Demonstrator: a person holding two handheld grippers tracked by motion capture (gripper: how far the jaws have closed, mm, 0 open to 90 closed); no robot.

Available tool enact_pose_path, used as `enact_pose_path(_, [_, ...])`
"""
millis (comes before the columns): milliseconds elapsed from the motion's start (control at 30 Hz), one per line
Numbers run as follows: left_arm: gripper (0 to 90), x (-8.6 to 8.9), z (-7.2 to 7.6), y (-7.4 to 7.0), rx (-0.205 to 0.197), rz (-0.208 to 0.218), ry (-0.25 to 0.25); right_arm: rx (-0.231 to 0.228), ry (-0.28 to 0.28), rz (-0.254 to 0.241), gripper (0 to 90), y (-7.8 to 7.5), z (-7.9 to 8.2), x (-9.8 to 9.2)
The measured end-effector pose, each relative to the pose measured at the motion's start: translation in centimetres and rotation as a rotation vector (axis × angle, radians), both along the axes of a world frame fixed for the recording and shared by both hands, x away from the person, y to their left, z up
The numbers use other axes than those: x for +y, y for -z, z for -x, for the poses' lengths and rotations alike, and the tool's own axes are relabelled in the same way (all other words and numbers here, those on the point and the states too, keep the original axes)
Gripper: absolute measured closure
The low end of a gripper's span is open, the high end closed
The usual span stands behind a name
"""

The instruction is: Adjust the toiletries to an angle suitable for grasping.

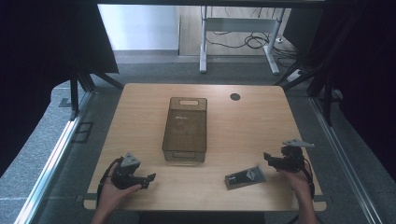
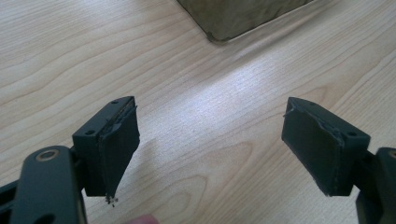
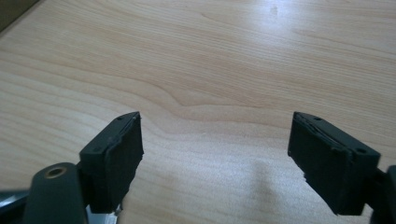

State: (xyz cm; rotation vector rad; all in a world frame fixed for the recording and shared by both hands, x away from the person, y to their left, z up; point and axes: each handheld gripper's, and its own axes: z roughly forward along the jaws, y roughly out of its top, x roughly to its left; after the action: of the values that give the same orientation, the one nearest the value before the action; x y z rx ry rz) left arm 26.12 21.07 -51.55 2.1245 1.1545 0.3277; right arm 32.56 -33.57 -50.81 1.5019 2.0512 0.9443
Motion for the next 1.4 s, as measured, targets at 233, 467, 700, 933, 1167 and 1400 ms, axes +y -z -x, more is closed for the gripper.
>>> enact_pose_path(233, [19.2,-0.2,-0.1,0.1,0.0,0.001,0.006,0.006,-0.004,-0.018,24.1,0.3,0.0,-0.2])
enact_pose_path(467, [19.2,-0.4,-0.1,0.1,-0.003,0.001,0.013,0.016,-0.062,-0.022,29.4,0.2,0.3,0.1])
enact_pose_path(700, [19.2,-0.7,-0.2,0.2,-0.013,-0.01,0.001,0.007,-0.081,-0.034,32.0,-0.2,0.6,-0.8])
enact_pose_path(933, [19.2,-1.7,0.2,-0.1,-0.016,-0.028,0.017,0.006,-0.104,-0.046,36.1,-0.6,0.7,-1.1])
enact_pose_path(1167, [19.0,-1.7,0.5,-0.9,-0.036,-0.017,0.023,0.007,-0.129,-0.041,43.6,-1.6,1.3,-1.1])
enact_pose_path(1400, [18.9,-1.8,0.8,-1.2,-0.042,0.007,0.045,-0.015,-0.189,-0.026,58.6,-2.9,2.2,-0.5])
